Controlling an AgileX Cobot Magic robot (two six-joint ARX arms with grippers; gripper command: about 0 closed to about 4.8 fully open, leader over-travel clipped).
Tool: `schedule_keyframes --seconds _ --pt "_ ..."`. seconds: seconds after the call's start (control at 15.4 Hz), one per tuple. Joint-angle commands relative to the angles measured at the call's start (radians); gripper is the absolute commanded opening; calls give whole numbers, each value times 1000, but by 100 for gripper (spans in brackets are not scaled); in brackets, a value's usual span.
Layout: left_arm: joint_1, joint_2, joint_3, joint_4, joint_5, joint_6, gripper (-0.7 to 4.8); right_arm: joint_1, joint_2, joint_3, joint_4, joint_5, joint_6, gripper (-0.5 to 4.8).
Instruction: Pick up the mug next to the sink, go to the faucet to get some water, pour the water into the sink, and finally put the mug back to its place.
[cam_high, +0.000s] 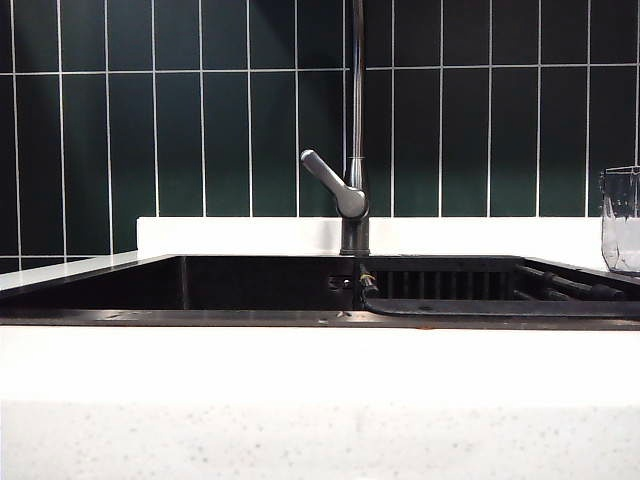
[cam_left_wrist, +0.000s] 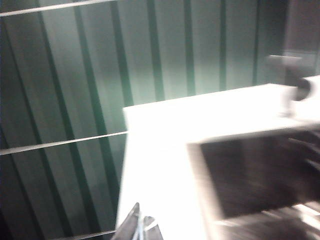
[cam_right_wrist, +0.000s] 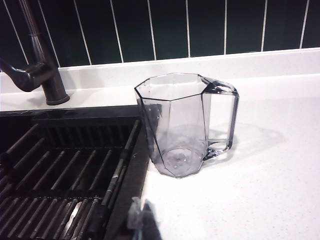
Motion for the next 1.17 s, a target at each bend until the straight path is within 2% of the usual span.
schedule_keyframes --seconds 0.07,0.13,0.26,0.33,1.17 --pt "133 0 1 -40 122 -14 -4 0 1 -6 10 -2 -2 -5" --pt "155 0 1 -45 120 -39 -4 0 1 -6 10 -2 -2 -5" --pt "163 0 1 -46 118 -197 -4 0 1 -6 10 -2 -2 -5" --pt "163 0 1 -46 113 -212 -4 0 1 -6 10 -3 -2 -5" --pt "164 0 1 -52 112 -209 -4 3 1 -6 10 -2 -2 -5"
